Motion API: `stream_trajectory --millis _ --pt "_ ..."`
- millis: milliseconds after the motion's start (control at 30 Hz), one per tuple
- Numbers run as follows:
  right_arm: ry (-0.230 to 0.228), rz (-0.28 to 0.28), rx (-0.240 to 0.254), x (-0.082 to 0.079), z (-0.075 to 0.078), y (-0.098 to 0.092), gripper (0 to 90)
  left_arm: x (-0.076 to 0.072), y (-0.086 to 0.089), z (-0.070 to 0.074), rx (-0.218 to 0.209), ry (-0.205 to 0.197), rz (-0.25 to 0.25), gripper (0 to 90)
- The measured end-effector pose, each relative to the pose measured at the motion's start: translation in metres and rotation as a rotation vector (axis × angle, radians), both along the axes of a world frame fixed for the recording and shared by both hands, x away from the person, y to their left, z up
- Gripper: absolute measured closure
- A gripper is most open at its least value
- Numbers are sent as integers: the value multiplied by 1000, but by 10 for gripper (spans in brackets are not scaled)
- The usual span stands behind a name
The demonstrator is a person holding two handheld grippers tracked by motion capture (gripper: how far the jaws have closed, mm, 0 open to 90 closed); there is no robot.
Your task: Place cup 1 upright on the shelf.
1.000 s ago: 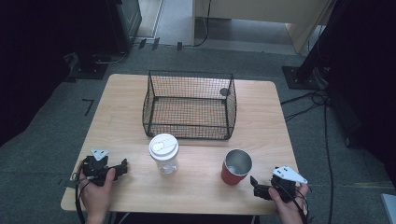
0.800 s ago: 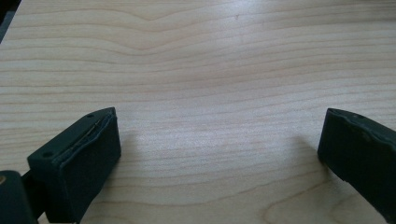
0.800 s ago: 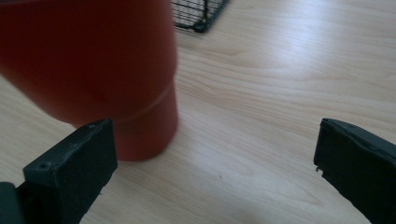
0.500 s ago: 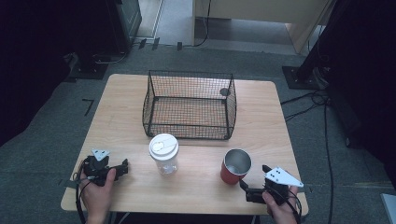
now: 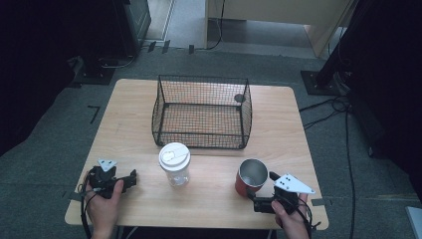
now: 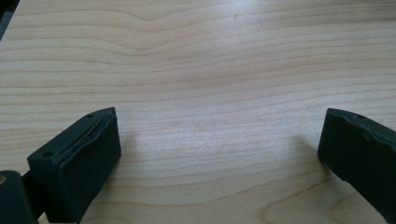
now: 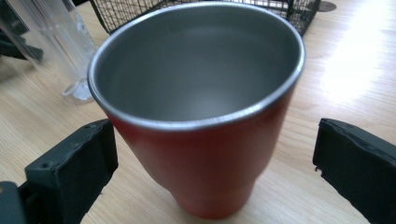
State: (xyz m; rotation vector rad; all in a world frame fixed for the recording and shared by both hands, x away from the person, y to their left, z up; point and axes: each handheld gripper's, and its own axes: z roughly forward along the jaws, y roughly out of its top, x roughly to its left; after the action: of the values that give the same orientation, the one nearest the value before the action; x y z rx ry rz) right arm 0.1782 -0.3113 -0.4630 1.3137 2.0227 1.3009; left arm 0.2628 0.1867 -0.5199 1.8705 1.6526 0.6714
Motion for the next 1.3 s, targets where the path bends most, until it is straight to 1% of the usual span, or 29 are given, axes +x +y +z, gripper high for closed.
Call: stream_trajectory --millis 33,67,300,367,433,500,533,633,833,900,933,1133,1233,1300 --pt "0 0 0 0 0 0 0 0 0 0 0 0 0 0" --pt "1 4 10 2 1 2 0 0 0 0 1 1 -2 0" --pt "-2 7 24 6 4 6 1 0 0 0 1 0 -5 0" --pt "-10 21 30 7 4 8 2 0 0 0 2 1 -9 0" --pt "-8 23 30 8 4 9 4 0 0 0 1 0 -10 0" --pt "-5 18 29 9 4 10 31 0 0 0 0 0 -10 0" --pt "-7 5 30 10 4 12 39 0 0 0 0 0 -10 0" --pt "-10 0 23 12 5 14 41 0 0 0 0 0 -10 0" --pt "0 -2 27 14 4 16 33 0 0 0 0 0 -10 0" --pt "1 -9 14 16 3 18 0 0 0 0 0 0 -10 0" --pt "7 -19 7 18 4 21 0 0 0 0 0 0 -10 0" --pt "-7 -31 -16 21 6 29 0 0 0 0 -1 0 -11 0" --pt "-13 -38 -63 23 6 35 0 0 0 0 -1 0 -12 0" --pt "-6 -49 -71 23 5 37 0 0 -1 0 -2 0 -12 0"
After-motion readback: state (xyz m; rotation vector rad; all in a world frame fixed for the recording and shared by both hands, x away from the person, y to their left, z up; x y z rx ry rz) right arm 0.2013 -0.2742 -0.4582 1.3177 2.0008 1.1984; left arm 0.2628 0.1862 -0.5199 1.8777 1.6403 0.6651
